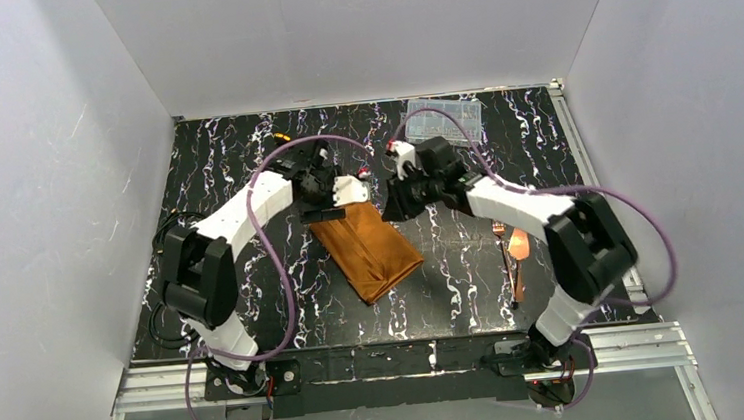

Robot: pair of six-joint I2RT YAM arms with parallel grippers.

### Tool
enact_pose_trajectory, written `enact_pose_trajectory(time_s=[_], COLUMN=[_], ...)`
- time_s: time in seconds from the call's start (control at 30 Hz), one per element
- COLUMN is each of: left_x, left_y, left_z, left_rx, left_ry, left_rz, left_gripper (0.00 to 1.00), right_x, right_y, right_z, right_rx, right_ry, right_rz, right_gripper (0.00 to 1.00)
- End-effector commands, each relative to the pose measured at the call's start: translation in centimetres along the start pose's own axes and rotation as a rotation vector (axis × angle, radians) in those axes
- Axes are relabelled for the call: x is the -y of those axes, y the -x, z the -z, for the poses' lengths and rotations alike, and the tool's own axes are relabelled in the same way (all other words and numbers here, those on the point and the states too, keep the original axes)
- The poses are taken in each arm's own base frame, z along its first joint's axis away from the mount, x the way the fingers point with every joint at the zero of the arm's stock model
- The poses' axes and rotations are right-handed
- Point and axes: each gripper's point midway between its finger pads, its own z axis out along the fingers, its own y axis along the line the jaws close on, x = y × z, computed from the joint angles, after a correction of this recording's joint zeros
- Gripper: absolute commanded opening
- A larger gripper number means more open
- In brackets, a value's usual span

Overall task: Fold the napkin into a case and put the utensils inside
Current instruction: Rotate the 2/3-rectangle-folded napkin at the center of the board.

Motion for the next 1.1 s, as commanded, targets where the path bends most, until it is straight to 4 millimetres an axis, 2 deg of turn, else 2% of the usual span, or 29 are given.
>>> enact_pose_trajectory(time_s=[0.0, 0.13, 0.27, 0.43, 0.53, 0.6, 0.7, 0.83, 0.93, 1.07], left_x=[2.2, 7.6, 13.4, 17.9, 20.0, 21.0, 21.6, 21.1, 21.2, 21.1], left_y=[1.0, 3.2, 6.1, 10.3, 11.4, 11.7, 12.2, 12.4, 12.8, 12.5], left_z=[5.4, 7.2, 8.3, 8.0, 7.0, 6.2, 4.5, 1.9, 1.1, -0.5], left_rx=[0.072, 0.218, 0.358, 0.400, 0.383, 0.365, 0.322, 0.250, 0.233, 0.178], left_ry=[-0.065, -0.232, -0.375, -0.456, -0.474, -0.485, -0.427, -0.359, -0.348, -0.316], left_rz=[0.101, 0.237, 0.279, 0.258, 0.199, 0.173, 0.135, 0.119, 0.105, 0.088], left_gripper=[0.64, 0.62, 0.61, 0.59, 0.56, 0.53, 0.49, 0.46, 0.45, 0.39], right_x=[0.0, 1.4, 2.0, 3.0, 3.7, 4.1, 5.2, 6.2, 6.4, 7.0], right_y=[2.9, 4.1, 4.7, 4.7, 4.0, 3.5, 3.0, 2.8, 2.4, 2.0], right_z=[-3.7, -7.4, -9.5, -11.3, -12.0, -12.4, -12.5, -12.5, -12.5, -12.3], right_rx=[-0.018, -0.070, -0.076, -0.068, -0.093, -0.109, -0.114, -0.097, -0.101, -0.100], right_ry=[0.097, 0.105, 0.087, 0.059, 0.052, 0.041, 0.009, -0.011, -0.023, -0.042], right_rz=[0.067, 0.063, 0.078, 0.071, 0.069, 0.071, 0.072, 0.054, 0.049, 0.040], right_gripper=[0.31, 0.30, 0.30, 0.29, 0.29, 0.28, 0.26, 0.24, 0.23, 0.23])
